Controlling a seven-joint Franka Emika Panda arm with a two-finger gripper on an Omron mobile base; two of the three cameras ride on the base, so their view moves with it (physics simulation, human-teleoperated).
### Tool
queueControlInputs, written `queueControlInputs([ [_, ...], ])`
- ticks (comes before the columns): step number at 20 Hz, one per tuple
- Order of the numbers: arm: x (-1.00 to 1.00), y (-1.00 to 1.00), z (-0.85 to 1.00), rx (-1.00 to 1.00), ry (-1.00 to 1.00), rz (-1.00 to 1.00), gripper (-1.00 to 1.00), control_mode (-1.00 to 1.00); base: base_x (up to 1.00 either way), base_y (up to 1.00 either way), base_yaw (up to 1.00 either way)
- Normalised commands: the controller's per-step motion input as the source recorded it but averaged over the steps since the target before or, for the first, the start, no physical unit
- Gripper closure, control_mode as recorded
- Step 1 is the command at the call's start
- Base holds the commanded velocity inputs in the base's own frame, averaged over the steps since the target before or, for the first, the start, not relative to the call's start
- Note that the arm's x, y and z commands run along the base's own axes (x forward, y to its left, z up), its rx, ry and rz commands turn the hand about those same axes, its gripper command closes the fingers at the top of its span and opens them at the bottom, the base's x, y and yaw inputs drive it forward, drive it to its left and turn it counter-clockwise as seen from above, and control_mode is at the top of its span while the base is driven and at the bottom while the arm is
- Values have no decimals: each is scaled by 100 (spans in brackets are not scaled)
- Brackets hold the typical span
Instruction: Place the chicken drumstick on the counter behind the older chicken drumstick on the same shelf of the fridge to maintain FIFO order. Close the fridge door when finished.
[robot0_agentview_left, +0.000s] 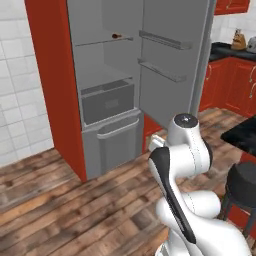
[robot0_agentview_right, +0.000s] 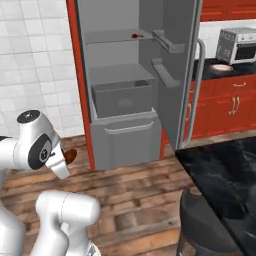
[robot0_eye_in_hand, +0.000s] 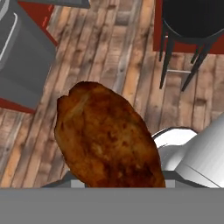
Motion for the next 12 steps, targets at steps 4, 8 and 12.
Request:
queueControlInputs([
  [4,0,0,0,0,0,0,100,100,100,-2,18],
  [8,0,0,0,0,0,0,100,100,100,-14,19],
  [12,0,0,0,0,0,0,100,100,100,-25,17],
])
